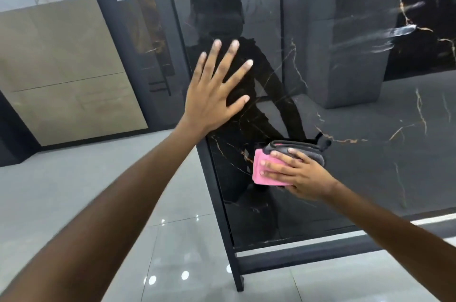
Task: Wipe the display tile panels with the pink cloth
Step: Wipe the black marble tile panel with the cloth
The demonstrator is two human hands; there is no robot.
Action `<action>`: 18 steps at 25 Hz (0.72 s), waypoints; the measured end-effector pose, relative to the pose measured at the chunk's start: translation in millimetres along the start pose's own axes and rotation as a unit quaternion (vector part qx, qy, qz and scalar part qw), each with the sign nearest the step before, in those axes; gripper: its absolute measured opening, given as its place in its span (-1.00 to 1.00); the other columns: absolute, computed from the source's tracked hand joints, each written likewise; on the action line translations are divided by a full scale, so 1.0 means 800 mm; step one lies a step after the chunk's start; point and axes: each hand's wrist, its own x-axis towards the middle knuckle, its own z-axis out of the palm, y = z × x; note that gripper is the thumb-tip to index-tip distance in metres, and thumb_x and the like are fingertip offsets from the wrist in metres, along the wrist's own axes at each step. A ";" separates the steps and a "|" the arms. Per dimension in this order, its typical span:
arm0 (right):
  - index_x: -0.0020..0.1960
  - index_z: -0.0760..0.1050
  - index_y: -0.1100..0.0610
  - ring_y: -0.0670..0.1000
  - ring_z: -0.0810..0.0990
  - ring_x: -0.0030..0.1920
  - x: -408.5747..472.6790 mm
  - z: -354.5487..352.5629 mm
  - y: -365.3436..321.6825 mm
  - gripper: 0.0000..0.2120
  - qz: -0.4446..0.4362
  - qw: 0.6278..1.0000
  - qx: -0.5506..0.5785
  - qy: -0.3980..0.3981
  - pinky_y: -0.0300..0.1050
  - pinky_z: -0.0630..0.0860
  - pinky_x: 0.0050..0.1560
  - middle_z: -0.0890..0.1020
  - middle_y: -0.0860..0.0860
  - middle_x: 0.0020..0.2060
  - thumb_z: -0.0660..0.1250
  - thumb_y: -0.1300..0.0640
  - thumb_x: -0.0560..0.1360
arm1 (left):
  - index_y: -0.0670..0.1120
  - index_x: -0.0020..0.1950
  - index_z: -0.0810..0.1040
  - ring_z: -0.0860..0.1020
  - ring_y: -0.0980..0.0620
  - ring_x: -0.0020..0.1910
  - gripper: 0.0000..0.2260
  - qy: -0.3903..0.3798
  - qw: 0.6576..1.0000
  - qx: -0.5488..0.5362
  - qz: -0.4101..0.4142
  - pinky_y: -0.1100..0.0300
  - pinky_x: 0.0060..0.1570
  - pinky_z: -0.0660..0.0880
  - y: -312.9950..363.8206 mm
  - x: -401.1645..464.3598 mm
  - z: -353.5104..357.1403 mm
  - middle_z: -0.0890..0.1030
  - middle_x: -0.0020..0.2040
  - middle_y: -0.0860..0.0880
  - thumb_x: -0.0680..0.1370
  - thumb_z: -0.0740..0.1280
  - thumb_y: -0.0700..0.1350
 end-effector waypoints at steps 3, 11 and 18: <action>0.48 0.28 0.00 0.06 0.02 0.56 0.033 -0.031 0.061 -0.36 0.081 0.991 0.017 0.103 0.08 -0.01 0.51 0.18 0.04 0.53 0.27 0.10 0.40 | 0.03 0.57 0.22 0.12 -0.30 0.52 -0.39 -0.017 0.999 0.051 -0.002 -0.17 0.49 0.00 -0.012 0.014 0.002 0.22 0.55 -0.19 0.58 0.16 0.26; 0.53 0.11 0.13 0.06 -0.11 0.57 0.026 0.037 -0.100 -0.14 -0.018 0.997 0.076 -0.008 -0.01 -0.19 0.55 0.22 0.04 0.52 0.43 0.19 0.33 | 0.03 0.57 0.23 0.19 -0.31 0.50 -0.41 -0.025 0.998 0.065 -0.010 -0.19 0.47 0.06 -0.006 0.014 0.006 0.25 0.54 -0.19 0.60 0.12 0.27; 0.43 0.30 0.12 0.08 0.10 0.53 0.087 -0.003 -0.027 -0.39 0.171 0.968 0.132 0.124 0.03 0.07 0.50 0.30 0.09 0.43 0.26 0.15 0.38 | -0.02 0.57 0.21 0.12 -0.27 0.53 -0.44 -0.022 0.997 0.013 -0.079 -0.15 0.50 -0.06 0.018 -0.008 0.010 0.22 0.55 -0.19 0.63 0.16 0.19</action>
